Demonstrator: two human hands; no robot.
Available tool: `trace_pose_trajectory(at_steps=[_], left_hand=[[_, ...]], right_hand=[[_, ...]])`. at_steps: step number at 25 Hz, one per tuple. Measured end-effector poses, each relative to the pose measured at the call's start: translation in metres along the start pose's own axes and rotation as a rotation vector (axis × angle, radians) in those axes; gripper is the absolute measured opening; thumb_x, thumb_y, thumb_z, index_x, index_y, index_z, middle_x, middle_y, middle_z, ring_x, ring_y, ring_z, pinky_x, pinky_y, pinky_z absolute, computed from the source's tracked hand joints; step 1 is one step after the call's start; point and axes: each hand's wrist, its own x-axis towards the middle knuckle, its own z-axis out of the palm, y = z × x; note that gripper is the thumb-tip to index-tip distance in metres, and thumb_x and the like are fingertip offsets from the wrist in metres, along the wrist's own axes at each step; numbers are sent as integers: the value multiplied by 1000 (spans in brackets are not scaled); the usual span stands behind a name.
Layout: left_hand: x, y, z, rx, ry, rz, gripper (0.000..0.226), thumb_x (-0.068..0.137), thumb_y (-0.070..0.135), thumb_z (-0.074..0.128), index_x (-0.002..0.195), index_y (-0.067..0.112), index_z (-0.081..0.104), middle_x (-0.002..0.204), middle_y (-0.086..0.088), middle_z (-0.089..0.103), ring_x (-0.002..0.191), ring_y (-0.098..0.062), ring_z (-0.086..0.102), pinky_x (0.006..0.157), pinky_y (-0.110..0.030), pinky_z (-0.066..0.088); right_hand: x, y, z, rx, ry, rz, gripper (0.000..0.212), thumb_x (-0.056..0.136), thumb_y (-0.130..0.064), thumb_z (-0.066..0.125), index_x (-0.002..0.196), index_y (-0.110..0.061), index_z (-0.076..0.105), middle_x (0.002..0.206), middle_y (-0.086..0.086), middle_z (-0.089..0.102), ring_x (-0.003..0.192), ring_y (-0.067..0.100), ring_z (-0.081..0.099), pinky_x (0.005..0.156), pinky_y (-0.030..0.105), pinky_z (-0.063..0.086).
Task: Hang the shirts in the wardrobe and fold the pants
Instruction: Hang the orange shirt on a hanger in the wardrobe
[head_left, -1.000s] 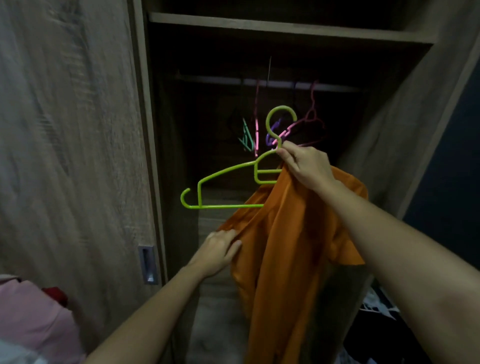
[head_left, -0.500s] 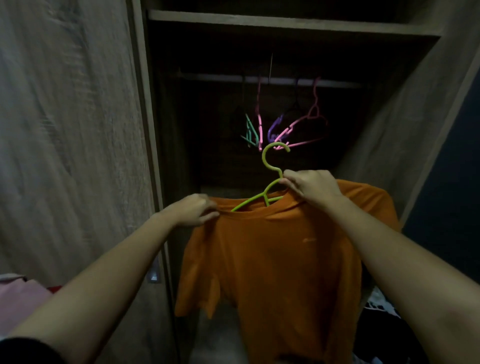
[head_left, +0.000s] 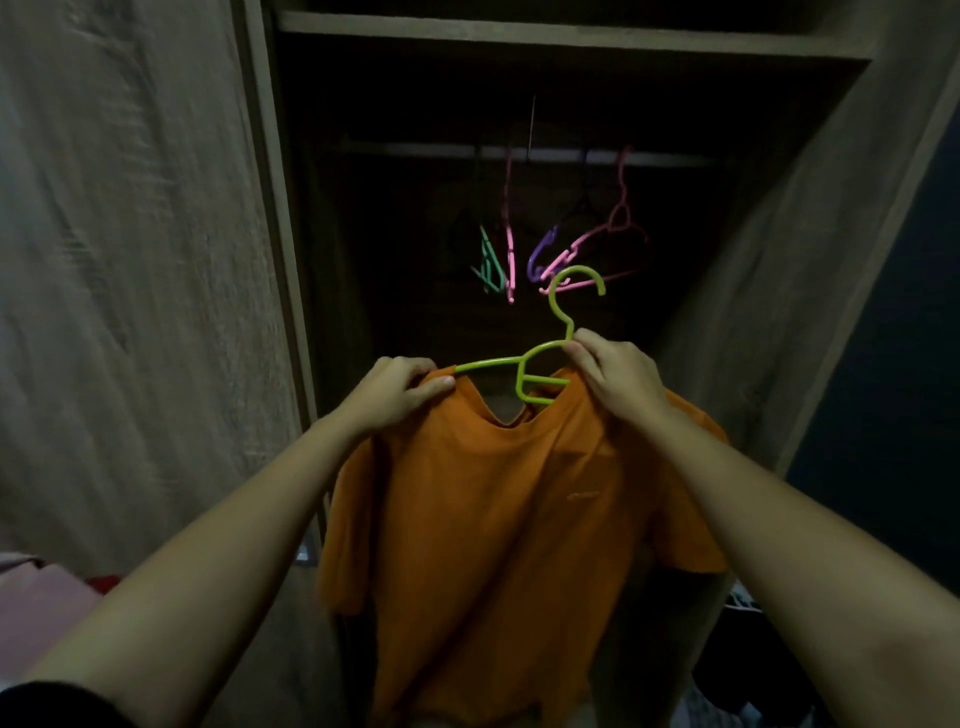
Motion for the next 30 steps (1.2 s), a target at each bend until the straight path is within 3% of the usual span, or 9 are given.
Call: trace_pose_trajectory(at_steps=[5, 8, 11, 13, 17, 20, 24, 27, 30], left_hand=[[4, 8, 7, 9, -47, 57, 22, 95, 37, 48, 96, 17, 59, 85, 2, 59, 78, -12, 60, 65, -19, 48], [1, 3, 5, -22, 40, 89, 17, 94, 34, 52, 100, 20, 59, 87, 9, 56, 81, -4, 56, 66, -15, 43], [0, -4, -5, -88, 89, 92, 21, 92, 34, 54, 106, 18, 60, 95, 7, 57, 89, -3, 55, 71, -16, 44], [-1, -8, -9, -118, 48, 81, 23, 92, 35, 54, 107, 19, 60, 100, 6, 58, 92, -4, 56, 72, -17, 44], [1, -8, -9, -116, -6, 46, 19, 93, 34, 53, 107, 23, 60, 102, 4, 58, 95, -8, 56, 77, -20, 46], [0, -6, -13, -189, 33, 64, 26, 92, 39, 53, 109, 22, 59, 106, 1, 58, 99, -11, 56, 79, -24, 46], [1, 5, -26, -224, 81, 120, 35, 83, 46, 51, 107, 22, 59, 107, 0, 58, 98, -10, 56, 78, -24, 44], [0, 9, -25, -222, 89, 106, 34, 82, 47, 51, 102, 21, 58, 103, -1, 57, 93, -12, 56, 76, -26, 45], [-2, 8, -19, -15, 143, 92, 45, 79, 58, 49, 101, 19, 51, 94, -5, 57, 80, -16, 57, 70, -30, 50]], right_hand=[[4, -16, -2, 135, -172, -29, 32, 98, -43, 31, 101, -26, 58, 79, -6, 57, 75, 9, 54, 61, 24, 35], [5, -11, -5, 390, -333, 145, 47, 97, -49, 27, 118, -22, 60, 94, -11, 56, 91, 8, 52, 82, 28, 40], [1, 6, -17, 457, -482, 256, 47, 97, -44, 37, 101, -8, 67, 92, 3, 60, 91, 16, 57, 87, 29, 41], [1, 14, -20, 500, -441, 358, 36, 96, -39, 45, 90, -11, 68, 87, 6, 62, 88, 19, 60, 89, 33, 43], [3, 16, -8, 522, -77, 714, 27, 94, -41, 47, 90, -22, 66, 89, 4, 61, 93, 23, 60, 96, 35, 43], [-2, 14, -12, 550, -94, 370, 32, 97, -43, 38, 90, -27, 65, 103, -2, 59, 100, 13, 53, 92, 32, 39], [1, 16, -32, 408, -302, 144, 37, 96, -42, 40, 131, -31, 46, 126, 0, 55, 118, 16, 49, 100, 36, 37], [3, 13, -32, 265, -284, 24, 28, 97, -30, 45, 119, -20, 60, 116, 3, 62, 110, 15, 54, 93, 31, 42], [3, 7, -20, 190, -62, -12, 26, 96, -26, 45, 108, -13, 65, 108, 5, 62, 102, 18, 57, 89, 30, 43]])
